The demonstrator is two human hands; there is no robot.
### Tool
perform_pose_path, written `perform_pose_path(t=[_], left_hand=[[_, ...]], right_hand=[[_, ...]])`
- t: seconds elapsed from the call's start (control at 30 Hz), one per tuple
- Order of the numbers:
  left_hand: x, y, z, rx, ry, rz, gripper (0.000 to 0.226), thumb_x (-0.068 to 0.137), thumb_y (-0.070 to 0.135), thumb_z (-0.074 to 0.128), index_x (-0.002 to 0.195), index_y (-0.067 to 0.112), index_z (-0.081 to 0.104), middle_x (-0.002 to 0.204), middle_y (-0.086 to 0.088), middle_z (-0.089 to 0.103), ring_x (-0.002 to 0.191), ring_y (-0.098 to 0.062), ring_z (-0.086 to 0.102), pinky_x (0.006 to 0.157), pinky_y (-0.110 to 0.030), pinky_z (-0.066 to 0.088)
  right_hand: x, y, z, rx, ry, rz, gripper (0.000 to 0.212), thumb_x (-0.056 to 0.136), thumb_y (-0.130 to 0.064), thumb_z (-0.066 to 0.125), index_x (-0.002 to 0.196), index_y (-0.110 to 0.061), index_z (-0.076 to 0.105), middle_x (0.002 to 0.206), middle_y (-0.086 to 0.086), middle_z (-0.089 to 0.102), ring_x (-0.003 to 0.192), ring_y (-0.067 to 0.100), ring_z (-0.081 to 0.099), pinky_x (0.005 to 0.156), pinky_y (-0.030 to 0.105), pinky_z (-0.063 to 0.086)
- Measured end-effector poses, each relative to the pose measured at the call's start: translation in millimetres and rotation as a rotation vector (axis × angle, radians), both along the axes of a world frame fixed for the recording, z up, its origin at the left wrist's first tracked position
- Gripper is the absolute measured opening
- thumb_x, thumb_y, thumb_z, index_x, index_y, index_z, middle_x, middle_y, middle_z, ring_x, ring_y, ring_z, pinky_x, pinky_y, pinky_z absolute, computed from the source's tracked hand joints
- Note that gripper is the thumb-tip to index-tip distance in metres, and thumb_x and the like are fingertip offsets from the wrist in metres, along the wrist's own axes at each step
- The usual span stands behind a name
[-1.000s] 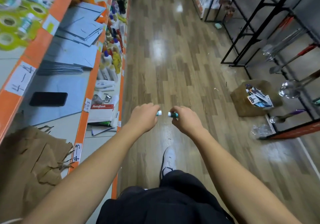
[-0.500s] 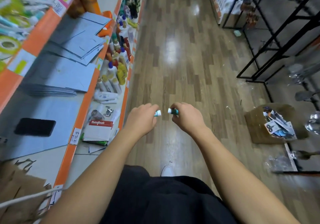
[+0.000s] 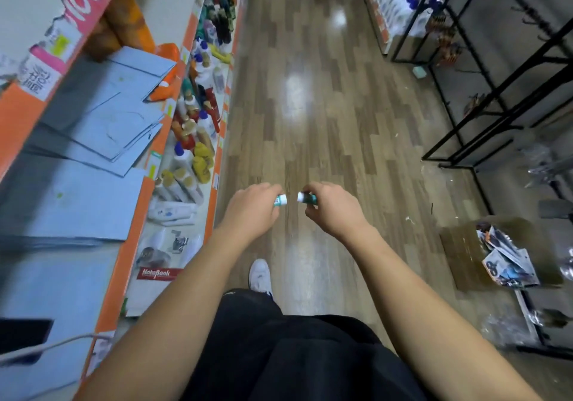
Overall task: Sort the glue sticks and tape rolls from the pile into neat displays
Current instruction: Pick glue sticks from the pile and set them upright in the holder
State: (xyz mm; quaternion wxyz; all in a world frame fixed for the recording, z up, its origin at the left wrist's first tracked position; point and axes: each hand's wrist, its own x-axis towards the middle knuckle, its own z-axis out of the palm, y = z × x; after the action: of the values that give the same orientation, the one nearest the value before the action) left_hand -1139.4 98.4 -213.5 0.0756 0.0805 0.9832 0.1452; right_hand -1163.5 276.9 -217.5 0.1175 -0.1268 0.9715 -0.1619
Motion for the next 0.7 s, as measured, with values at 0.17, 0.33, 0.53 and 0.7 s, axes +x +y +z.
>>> perform_pose_path(t=[0.17,0.33,0.53,0.7], left_hand=[[-83,-28,8,-0.041,0.030,-0.080,0.023,0.093,0.021,0.048,0.114,0.024,0.055,0.105,-0.001,0.059,0.100,-0.027,0.057,0.069,-0.034,0.036],[-145,-47,13,0.001,0.009,-0.100,0.024,0.092,0.020,0.048,0.115,0.024,0.055,0.103,0.000,0.059,0.099,-0.027,0.058,0.077,-0.037,0.045],[-215,-67,7,0.025,-0.020,-0.073,0.025,0.092,0.021,0.050,0.117,0.025,0.056,0.106,0.000,0.060,0.100,-0.026,0.059,0.080,-0.038,0.048],[-283,-77,4,0.011,-0.034,-0.058,0.026,0.092,0.020,0.050,0.117,0.023,0.057,0.108,-0.001,0.059,0.104,-0.027,0.058,0.083,-0.041,0.048]], right_hand=[[-78,-29,8,-0.046,0.009,-0.050,0.031,0.087,-0.023,0.060,0.118,-0.023,0.061,0.112,0.000,0.065,0.104,0.023,0.059,0.076,0.034,0.049],[-133,-50,10,-0.049,0.020,-0.084,0.032,0.086,-0.023,0.061,0.118,-0.023,0.061,0.111,0.001,0.065,0.103,0.024,0.060,0.069,0.030,0.041],[-204,-70,8,-0.052,0.006,-0.086,0.033,0.085,-0.022,0.061,0.118,-0.025,0.061,0.110,0.003,0.065,0.101,0.025,0.060,0.066,0.028,0.035],[-277,-79,2,-0.069,0.002,-0.082,0.035,0.084,-0.020,0.061,0.119,-0.024,0.061,0.112,0.004,0.065,0.102,0.027,0.061,0.068,0.030,0.041]])
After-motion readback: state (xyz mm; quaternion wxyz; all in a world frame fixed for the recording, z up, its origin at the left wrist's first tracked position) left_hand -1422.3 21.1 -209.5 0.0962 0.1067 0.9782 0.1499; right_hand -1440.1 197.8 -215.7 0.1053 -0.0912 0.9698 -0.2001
